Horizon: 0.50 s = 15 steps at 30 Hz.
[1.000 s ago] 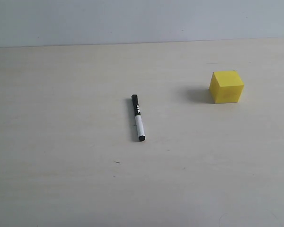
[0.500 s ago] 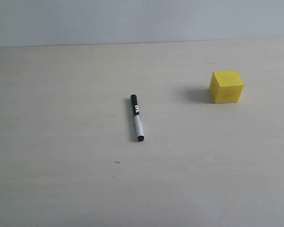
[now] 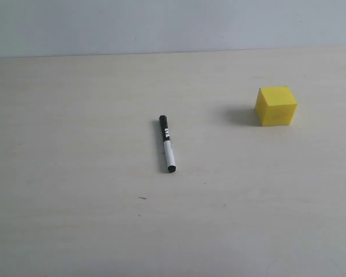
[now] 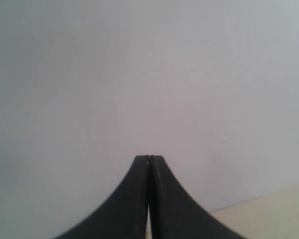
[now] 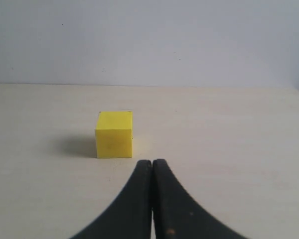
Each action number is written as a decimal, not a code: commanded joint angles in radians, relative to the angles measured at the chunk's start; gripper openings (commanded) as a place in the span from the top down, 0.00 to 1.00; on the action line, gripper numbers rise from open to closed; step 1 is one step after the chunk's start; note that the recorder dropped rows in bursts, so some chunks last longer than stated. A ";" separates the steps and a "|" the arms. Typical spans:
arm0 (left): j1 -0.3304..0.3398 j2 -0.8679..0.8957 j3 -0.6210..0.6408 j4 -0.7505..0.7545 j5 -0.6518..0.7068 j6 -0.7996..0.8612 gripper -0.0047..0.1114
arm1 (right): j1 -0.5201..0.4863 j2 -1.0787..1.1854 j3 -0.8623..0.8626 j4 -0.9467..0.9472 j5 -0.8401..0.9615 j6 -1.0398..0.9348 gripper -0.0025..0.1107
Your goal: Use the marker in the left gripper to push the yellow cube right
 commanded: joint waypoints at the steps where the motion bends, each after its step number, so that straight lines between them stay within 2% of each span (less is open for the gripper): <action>1: 0.028 -0.034 0.114 0.003 -0.092 -0.002 0.94 | 0.004 -0.007 0.005 -0.001 -0.013 0.002 0.98; 15: 0.051 -0.034 0.328 -0.024 -0.132 -0.007 0.94 | 0.004 -0.007 0.005 -0.001 -0.013 0.002 0.98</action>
